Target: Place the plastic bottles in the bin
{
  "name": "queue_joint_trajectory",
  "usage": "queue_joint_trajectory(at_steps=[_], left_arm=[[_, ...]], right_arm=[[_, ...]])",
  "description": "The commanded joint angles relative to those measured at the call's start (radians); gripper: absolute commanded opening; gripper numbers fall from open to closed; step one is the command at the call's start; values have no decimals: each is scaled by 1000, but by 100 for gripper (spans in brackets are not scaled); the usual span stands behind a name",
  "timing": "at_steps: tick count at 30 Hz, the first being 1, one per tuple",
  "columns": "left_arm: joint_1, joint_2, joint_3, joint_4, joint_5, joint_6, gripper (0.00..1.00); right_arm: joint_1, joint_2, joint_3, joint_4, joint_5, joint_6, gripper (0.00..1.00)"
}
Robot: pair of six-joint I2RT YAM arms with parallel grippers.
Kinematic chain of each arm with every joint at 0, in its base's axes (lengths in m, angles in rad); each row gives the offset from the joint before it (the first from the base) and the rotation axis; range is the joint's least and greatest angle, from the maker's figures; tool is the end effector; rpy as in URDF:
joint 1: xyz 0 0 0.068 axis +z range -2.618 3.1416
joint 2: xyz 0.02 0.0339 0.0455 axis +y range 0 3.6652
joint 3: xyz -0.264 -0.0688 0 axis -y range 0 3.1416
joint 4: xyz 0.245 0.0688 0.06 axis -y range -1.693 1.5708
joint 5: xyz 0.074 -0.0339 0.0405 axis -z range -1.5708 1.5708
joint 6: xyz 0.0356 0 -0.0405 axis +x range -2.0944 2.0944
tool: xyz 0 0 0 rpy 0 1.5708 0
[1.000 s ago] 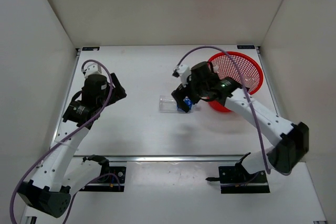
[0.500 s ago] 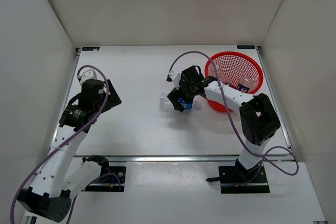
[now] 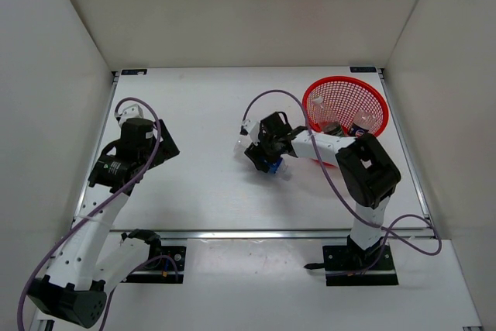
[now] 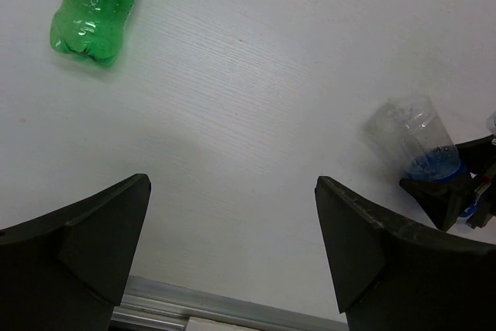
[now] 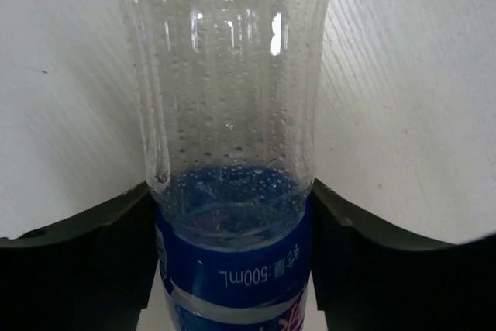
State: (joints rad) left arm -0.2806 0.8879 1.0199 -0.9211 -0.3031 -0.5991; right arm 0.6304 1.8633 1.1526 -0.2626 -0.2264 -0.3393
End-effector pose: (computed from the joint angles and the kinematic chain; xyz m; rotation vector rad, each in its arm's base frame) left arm 0.1610 -0.0353 0.3334 -0.5103 2.2596 -0.0862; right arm 0.3039 0.2317 0.1621 -1.2696 2.2182 0.4014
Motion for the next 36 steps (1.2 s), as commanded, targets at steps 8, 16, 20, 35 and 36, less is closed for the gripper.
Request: queue_joint_trajectory(at_steps=[8,16,20,35,36], left_arm=[[20,26,5,-4,-1,18,98],[27,82,31,13,-25,39,98],[41,100,39,34,-16,42,99],[148,244,97,103,-18,110,98],[161,272,98,117,-8,120,99]], right_arm=[[22,-308,139,3,78,129,46],[-338,-555,236,-43,-2,237,45],[-552,-556,194,-33,-85,299,46],[-705,-581,217,-24,-106,444,100],[-716,-596,216,-17,-122,445,99]])
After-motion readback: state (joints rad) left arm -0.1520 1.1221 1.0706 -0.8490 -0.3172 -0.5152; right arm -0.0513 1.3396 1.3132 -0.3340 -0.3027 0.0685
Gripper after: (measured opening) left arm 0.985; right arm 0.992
